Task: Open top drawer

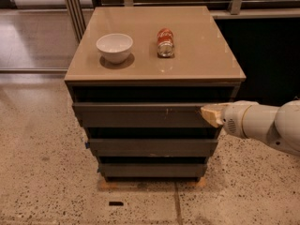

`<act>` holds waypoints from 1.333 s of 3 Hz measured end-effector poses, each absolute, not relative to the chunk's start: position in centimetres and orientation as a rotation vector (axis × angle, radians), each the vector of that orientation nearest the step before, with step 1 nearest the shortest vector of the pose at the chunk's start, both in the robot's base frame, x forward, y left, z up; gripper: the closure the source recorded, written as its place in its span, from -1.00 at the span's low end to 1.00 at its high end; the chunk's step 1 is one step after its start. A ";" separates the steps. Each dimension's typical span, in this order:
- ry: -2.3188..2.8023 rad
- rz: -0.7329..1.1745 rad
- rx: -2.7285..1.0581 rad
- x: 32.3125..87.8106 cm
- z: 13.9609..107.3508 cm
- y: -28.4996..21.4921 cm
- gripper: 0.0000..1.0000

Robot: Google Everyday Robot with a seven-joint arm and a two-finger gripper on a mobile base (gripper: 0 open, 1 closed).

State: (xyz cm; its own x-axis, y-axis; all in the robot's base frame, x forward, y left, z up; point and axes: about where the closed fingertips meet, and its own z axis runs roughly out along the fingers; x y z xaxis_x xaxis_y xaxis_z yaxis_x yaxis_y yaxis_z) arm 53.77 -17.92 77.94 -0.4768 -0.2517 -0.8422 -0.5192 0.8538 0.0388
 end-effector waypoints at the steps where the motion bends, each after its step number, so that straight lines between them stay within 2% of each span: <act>1: 2.029 0.282 -0.489 56.0 78.9 -19.2 1.00; 3: 2.040 0.269 -0.520 56.6 76.1 -18.5 1.00; 4: 2.006 0.275 -0.568 60.6 72.9 -16.5 1.00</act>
Offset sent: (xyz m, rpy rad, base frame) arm 0.0131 -0.0138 -0.0235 -0.0312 -0.0306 -0.0807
